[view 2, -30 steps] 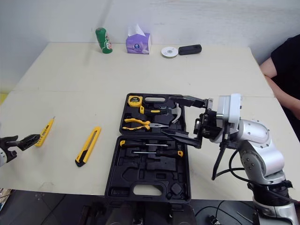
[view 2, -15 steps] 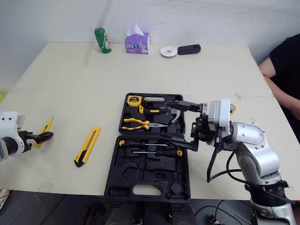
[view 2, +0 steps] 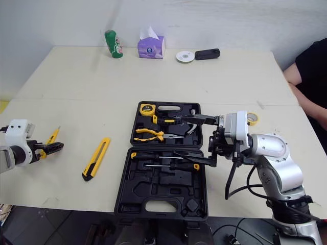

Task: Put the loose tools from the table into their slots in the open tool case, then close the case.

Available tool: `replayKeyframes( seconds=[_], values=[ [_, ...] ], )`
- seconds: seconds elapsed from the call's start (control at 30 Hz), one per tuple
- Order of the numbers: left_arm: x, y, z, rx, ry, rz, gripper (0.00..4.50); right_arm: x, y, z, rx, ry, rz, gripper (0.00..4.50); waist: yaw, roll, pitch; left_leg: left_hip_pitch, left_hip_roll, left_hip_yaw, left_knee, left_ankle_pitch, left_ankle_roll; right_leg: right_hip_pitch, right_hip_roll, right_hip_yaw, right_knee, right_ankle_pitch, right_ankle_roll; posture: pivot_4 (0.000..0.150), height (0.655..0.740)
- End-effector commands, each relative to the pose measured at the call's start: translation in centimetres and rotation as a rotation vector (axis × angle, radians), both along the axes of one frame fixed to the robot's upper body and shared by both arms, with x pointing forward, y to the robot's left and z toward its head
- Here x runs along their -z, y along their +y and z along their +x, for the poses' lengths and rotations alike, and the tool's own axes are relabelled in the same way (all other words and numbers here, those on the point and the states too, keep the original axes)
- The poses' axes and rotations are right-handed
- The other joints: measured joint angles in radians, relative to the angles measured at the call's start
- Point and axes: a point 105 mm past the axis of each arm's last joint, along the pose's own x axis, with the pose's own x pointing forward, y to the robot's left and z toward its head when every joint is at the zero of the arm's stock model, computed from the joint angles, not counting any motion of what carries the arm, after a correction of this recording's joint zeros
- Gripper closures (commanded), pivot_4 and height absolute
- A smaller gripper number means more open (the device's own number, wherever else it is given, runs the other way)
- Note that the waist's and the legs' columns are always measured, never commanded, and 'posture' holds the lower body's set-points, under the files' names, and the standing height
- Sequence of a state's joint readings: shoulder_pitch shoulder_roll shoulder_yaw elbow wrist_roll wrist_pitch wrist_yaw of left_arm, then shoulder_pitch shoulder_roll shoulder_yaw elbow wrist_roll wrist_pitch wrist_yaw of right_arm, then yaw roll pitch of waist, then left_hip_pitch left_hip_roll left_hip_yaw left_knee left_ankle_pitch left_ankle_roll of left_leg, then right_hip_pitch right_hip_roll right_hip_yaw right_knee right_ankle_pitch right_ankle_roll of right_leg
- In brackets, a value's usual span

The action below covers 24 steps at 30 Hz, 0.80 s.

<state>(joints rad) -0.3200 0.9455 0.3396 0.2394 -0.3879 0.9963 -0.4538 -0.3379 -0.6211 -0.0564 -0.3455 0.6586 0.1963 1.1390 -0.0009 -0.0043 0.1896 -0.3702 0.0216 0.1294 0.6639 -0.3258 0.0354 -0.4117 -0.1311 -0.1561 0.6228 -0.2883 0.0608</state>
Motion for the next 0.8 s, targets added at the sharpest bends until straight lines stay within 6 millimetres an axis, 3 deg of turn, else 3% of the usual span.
replayKeyframes(
  seconds=[0.03, 0.2, 0.47, 0.53, 0.67, 0.8],
  values=[
    [1.5, 0.3, -0.7, -0.016, 0.071, 0.01, 1.69, -1.5, 0.0, -0.1, 0.006, -0.042, 0.051, 0.0, 0.0, 0.0, 0.0, 0.0, 0.0, 0.0, 0.0, 0.0, 0.0, 0.0, 0.0, 0.0, 0.0, 0.0, 0.0, 0.15, 0.74],
    [2.0, 0.8, -1.0, -0.044, 0.074, 0.002, 3.92, -1.6, 0.1, -0.2, 0.023, -0.047, 0.041, 0.0, -0.002, 0.0, 0.0, 0.001, 0.0, 0.0, 0.0, 0.0, -0.001, 0.0, 0.0, 0.0, 0.0, 0.0, 0.0, 0.15, 0.74],
    [2.2, 0.9, -0.8, -0.051, 0.03, -0.004, 3.98, -1.7, 0.1, -0.2, 0.037, -0.046, 0.031, 0.0, -0.002, 0.003, -0.001, 0.002, 0.0, 0.001, 0.0, 0.001, -0.001, 0.0, 0.0, 0.001, 0.0, 0.0, 0.0, 0.15, 0.74],
    [1.1, 0.4, -0.1, -0.003, -0.053, 0.014, 3.98, -1.7, 0.0, -0.2, 0.038, -0.046, 0.027, 0.0, -0.001, 0.003, -0.001, 0.002, 0.0, 0.001, 0.0, 0.001, -0.001, 0.0, 0.0, 0.001, -0.001, 0.0, 0.0, 0.15, 0.74],
    [-2.8, -0.5, 0.8, 0.099, -0.272, 0.017, 3.98, -1.5, -0.1, -0.1, 0.049, -0.048, 0.006, 0.0, 0.001, 0.002, -0.001, 0.001, 0.0, 0.0, 0.0, 0.001, -0.002, -0.001, 0.0, 0.001, -0.001, 0.0, 0.0, 0.15, 0.74],
    [-6.2, -2.9, 0.0, 0.312, -0.394, 0.02, 3.98, -1.1, -0.8, 0.1, 0.074, -0.032, -0.008, 0.0, -0.001, -0.004, 0.001, -0.001, 0.0, -0.001, 0.0, 0.001, -0.001, 0.0, 0.0, -0.001, -0.001, 0.0, 0.0, 0.15, 0.74]
  ],
)
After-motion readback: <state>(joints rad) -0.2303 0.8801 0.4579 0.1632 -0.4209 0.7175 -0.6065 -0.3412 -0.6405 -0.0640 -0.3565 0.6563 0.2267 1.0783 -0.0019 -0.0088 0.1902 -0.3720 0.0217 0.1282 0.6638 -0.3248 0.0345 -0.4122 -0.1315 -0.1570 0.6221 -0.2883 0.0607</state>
